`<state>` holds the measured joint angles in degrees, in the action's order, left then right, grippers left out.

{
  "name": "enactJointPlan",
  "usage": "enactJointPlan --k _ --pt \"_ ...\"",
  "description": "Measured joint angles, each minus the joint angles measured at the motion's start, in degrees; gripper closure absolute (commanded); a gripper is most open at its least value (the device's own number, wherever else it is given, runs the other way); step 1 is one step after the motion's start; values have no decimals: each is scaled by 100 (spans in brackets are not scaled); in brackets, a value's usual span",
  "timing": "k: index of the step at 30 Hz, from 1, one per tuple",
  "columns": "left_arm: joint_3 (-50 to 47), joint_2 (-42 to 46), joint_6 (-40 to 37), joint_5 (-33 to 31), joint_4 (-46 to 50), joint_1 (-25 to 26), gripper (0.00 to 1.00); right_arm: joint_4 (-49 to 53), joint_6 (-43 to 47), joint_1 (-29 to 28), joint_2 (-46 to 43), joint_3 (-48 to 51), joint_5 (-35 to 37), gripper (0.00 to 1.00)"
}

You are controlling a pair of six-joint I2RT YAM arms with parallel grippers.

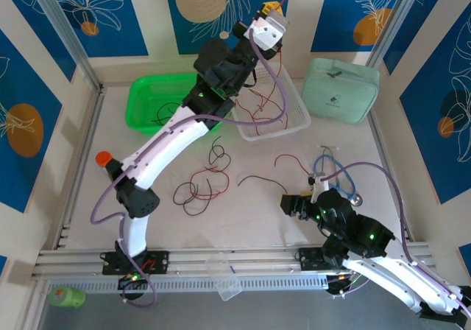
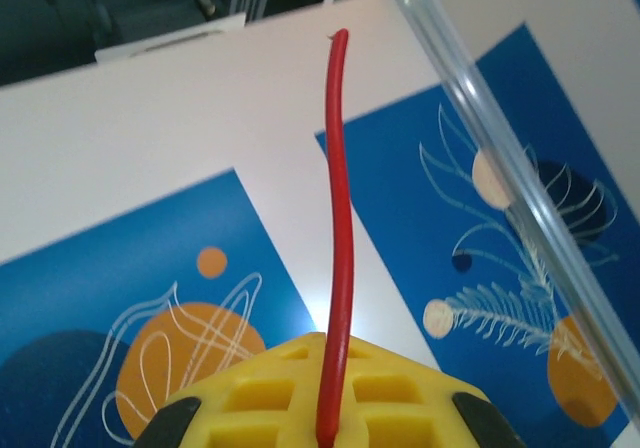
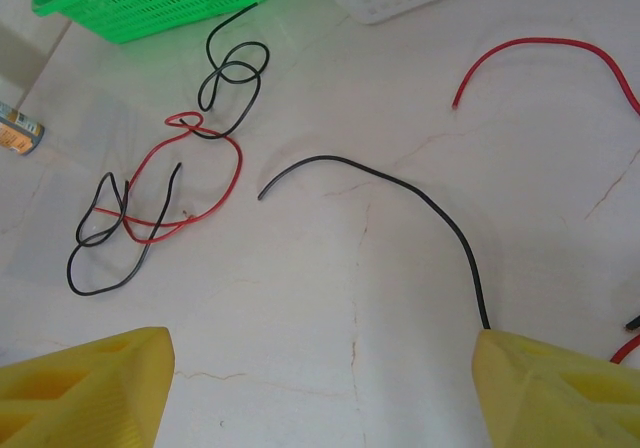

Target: Untangle the cables

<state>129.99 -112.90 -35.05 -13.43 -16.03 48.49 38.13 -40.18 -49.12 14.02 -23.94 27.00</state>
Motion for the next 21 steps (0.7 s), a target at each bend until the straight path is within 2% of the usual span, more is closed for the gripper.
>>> enactJointPlan --k 6,11,16,21 --pt "-251 -610 234 -422 -258 -234 100 7 -61 -4 0 109 -2 21" --pt "-498 -1180 748 -839 -90 -393 100 7 -76 -4 0 125 -2 21" --pt "-691 -1591 1447 -977 647 -505 98 7 -79 -4 0 127 0 21" --pt "-407 -1915 2413 -870 1882 -678 96 4 -81 -4 0 168 0 21"
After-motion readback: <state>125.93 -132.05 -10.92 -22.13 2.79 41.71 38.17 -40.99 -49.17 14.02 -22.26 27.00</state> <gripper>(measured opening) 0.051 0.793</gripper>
